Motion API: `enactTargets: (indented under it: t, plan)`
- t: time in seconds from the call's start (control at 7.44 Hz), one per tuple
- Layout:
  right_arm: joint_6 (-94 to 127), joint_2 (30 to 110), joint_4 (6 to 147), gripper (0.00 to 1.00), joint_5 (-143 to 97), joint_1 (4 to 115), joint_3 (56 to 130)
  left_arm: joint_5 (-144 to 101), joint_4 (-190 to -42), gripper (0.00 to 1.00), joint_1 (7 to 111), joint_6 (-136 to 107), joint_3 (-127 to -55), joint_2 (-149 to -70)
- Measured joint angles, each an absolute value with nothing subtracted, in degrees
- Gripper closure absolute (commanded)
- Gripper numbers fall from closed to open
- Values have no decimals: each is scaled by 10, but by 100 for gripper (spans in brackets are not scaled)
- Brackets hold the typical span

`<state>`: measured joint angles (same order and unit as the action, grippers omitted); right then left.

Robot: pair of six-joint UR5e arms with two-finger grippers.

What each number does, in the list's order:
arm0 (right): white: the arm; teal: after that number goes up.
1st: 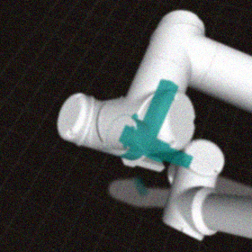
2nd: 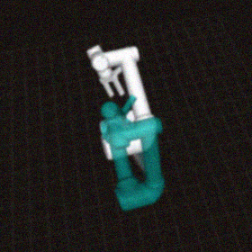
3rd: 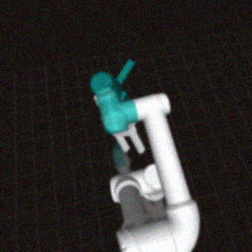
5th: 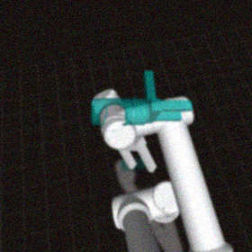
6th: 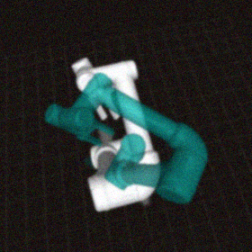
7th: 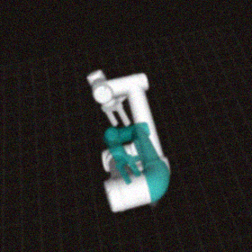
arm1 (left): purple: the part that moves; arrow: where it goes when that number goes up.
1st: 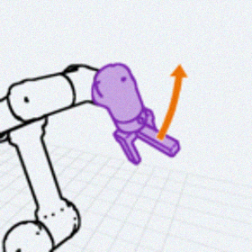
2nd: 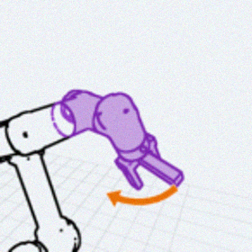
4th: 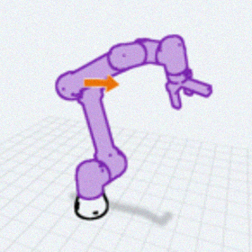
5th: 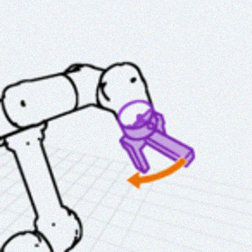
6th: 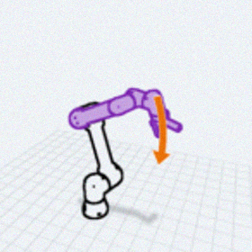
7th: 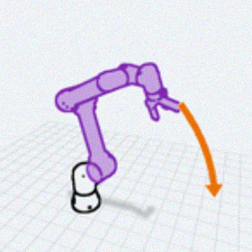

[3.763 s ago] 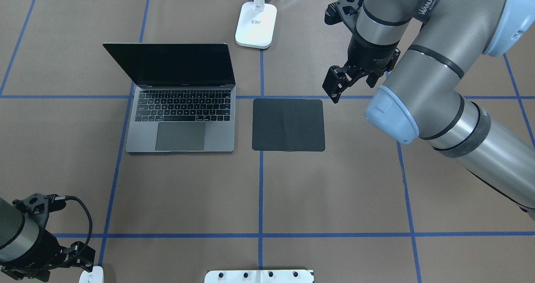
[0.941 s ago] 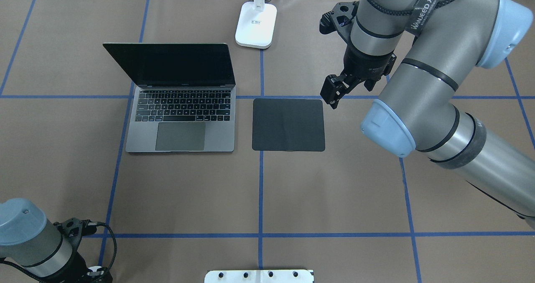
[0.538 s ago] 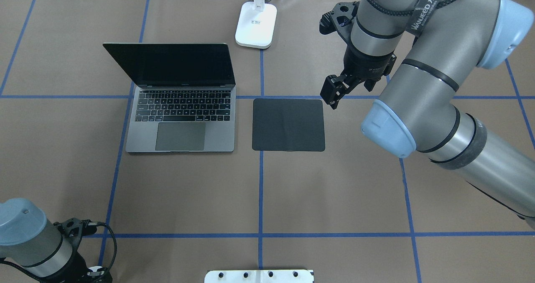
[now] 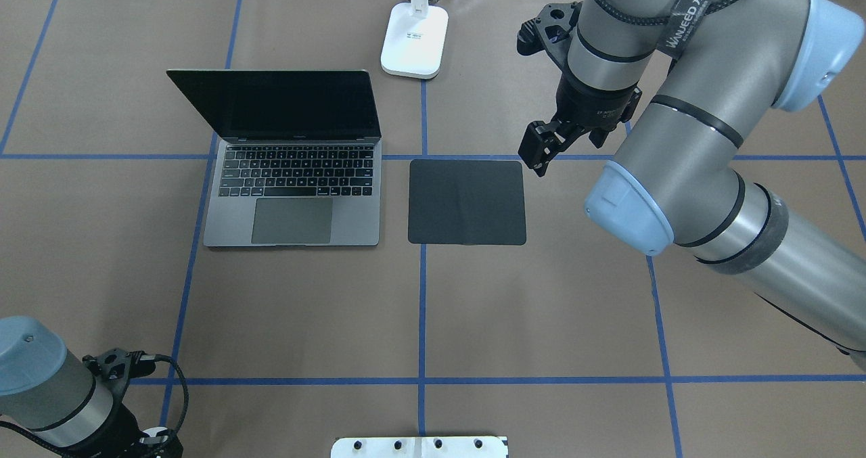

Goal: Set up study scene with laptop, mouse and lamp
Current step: 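Lower the left gripper over the white mouse and grasp it, then carry the white mouse with the left gripper onto the mouse pad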

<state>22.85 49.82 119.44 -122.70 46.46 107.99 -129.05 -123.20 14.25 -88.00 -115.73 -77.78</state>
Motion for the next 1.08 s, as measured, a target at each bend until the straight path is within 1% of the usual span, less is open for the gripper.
enactTargets:
  t: [0.27,0.54,0.81,1.08]
  plan:
    - [229,499,1194,0,-1232,466,1082,-1288,-1231,33,168,-878,-1166,-782]
    - [231,503,1194,0,-1238,471,1086,-1279,-1229,33,189,-871,-1168,-807]
    - [234,506,1195,0,-1245,478,1086,-1263,-1196,33,219,-833,-1167,-864]
    - [236,514,1193,0,-1247,485,1085,-1260,-1100,33,256,-781,-1164,-950]
